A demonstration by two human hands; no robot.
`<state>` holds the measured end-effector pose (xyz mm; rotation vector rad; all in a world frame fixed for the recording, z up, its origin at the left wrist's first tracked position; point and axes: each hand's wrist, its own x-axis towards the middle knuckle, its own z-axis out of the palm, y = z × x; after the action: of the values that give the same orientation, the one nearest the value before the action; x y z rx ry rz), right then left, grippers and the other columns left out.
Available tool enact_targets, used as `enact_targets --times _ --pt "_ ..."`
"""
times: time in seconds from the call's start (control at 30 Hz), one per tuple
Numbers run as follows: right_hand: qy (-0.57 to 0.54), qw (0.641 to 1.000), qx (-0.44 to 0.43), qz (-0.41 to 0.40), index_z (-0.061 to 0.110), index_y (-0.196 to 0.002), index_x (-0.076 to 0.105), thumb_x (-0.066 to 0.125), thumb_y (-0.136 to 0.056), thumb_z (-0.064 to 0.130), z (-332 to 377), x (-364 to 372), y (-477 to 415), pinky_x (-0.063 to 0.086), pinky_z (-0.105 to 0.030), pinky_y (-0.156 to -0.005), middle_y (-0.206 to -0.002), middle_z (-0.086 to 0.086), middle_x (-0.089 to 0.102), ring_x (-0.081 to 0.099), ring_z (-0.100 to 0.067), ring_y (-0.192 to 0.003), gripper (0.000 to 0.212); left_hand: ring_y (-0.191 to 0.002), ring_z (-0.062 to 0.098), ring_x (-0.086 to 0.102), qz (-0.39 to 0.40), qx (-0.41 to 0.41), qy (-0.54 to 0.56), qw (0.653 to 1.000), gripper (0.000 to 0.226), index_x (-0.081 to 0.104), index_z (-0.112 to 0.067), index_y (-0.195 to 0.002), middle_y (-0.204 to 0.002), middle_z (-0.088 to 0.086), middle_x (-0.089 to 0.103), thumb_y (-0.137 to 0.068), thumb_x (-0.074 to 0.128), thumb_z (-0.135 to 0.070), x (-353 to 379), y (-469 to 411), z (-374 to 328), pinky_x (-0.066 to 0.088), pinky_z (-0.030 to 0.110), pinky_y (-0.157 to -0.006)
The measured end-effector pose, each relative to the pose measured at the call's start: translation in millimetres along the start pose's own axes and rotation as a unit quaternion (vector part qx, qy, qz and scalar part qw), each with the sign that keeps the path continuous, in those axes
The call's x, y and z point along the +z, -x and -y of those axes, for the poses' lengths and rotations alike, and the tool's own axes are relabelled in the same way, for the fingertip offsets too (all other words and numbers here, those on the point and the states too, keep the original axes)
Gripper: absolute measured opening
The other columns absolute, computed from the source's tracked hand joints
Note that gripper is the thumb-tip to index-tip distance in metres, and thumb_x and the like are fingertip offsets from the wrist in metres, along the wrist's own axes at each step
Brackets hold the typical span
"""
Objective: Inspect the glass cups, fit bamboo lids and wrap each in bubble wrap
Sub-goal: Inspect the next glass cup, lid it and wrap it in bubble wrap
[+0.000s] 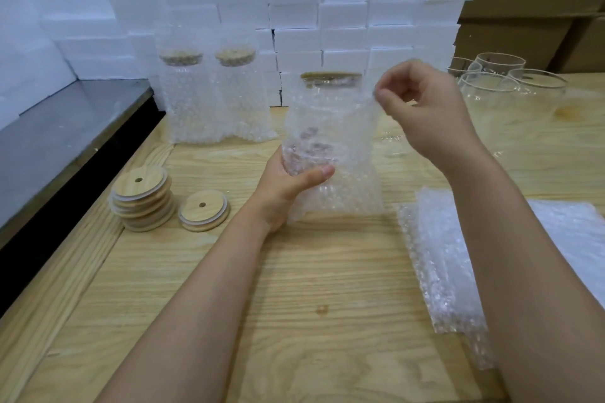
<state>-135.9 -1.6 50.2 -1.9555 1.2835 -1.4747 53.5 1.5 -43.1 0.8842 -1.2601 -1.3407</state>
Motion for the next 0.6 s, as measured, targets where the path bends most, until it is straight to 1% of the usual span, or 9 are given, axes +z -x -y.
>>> enact_targets --times 0.07,0.13,0.23,0.3,0.4,0.47,0.5,0.53,0.6 --pt "-0.047 0.996 -0.007 -0.073 0.027 -0.081 0.053 0.057 -0.091 0.006 4 -1 -2 0.049 -0.033 -0.072 -0.077 0.005 0.059 0.055 -0.012 -0.071 0.023 -0.106 0.025 0.067 0.002 0.002 -0.017 1.000 0.084 0.054 -0.008 -0.129 -0.112 0.010 0.069 -0.051 0.082 -0.024 1 0 1 0.053 0.037 -0.089" --pt "-0.085 0.988 -0.007 -0.126 0.025 -0.083 0.051 0.054 -0.092 0.008 6 -1 -3 0.050 -0.036 -0.070 -0.073 0.005 0.058 0.057 -0.013 -0.067 0.021 -0.104 0.019 0.067 0.014 0.004 -0.019 1.000 0.078 0.056 -0.021 -0.121 -0.108 0.003 0.070 -0.048 0.082 -0.022 4 2 1 0.055 0.031 -0.087" --pt "-0.153 0.974 0.001 -0.170 0.021 -0.084 0.048 0.051 -0.094 0.006 8 1 -3 0.050 -0.031 -0.066 -0.062 0.007 0.059 0.057 -0.009 -0.059 0.018 -0.111 0.028 0.064 0.039 0.005 -0.018 0.999 0.090 0.048 -0.023 -0.131 -0.117 0.009 0.065 -0.048 0.082 -0.020 9 3 2 0.052 0.039 -0.096" --pt "-0.178 0.968 0.006 -0.178 0.019 -0.087 0.048 0.049 -0.095 0.005 9 4 -3 0.052 -0.028 -0.068 -0.059 0.008 0.062 0.059 -0.009 -0.061 0.017 -0.111 0.030 0.063 0.045 0.008 -0.006 0.999 0.090 0.046 -0.025 -0.131 -0.116 0.009 0.064 -0.048 0.081 -0.019 10 3 3 0.051 0.043 -0.097" --pt "-0.165 0.968 0.028 -0.185 0.023 -0.093 0.047 0.049 -0.094 0.007 10 7 0 0.054 -0.032 -0.073 -0.073 0.003 0.066 0.064 -0.011 -0.071 0.016 -0.108 0.029 0.065 0.036 0.015 0.011 0.999 0.087 0.046 -0.029 -0.128 -0.113 0.009 0.064 -0.049 0.081 -0.019 9 2 3 0.052 0.043 -0.095" --pt "-0.123 0.969 0.051 -0.206 0.027 -0.092 0.048 0.049 -0.090 0.008 9 6 1 0.054 -0.039 -0.075 -0.079 -0.002 0.065 0.062 -0.015 -0.071 0.019 -0.108 0.032 0.065 0.018 0.025 0.033 0.999 0.089 0.044 -0.028 -0.130 -0.114 0.011 0.062 -0.050 0.081 -0.019 8 0 2 0.050 0.047 -0.096" --pt "-0.096 0.974 0.064 -0.195 0.028 -0.087 0.051 0.048 -0.087 0.007 10 5 1 0.053 -0.040 -0.074 -0.078 -0.003 0.063 0.059 -0.016 -0.068 0.021 -0.106 0.033 0.064 0.006 0.032 0.044 0.999 0.090 0.043 -0.028 -0.132 -0.116 0.011 0.061 -0.050 0.081 -0.019 8 -2 1 0.049 0.049 -0.096" --pt "-0.074 0.981 0.082 -0.159 0.027 -0.082 0.055 0.048 -0.085 0.006 11 6 1 0.053 -0.039 -0.071 -0.075 -0.002 0.063 0.058 -0.016 -0.064 0.023 -0.103 0.031 0.065 -0.009 0.041 0.053 0.998 0.091 0.042 -0.028 -0.133 -0.117 0.010 0.060 -0.051 0.082 -0.020 8 -4 0 0.048 0.049 -0.095" --pt "-0.050 0.990 0.126 -0.038 0.023 -0.077 0.064 0.050 -0.084 0.005 15 12 2 0.053 -0.036 -0.068 -0.070 0.000 0.066 0.061 -0.014 -0.060 0.024 -0.102 0.025 0.066 -0.048 0.064 0.057 0.995 0.086 0.045 -0.028 -0.129 -0.119 0.007 0.062 -0.052 0.083 -0.021 9 -8 -1 0.048 0.047 -0.094"
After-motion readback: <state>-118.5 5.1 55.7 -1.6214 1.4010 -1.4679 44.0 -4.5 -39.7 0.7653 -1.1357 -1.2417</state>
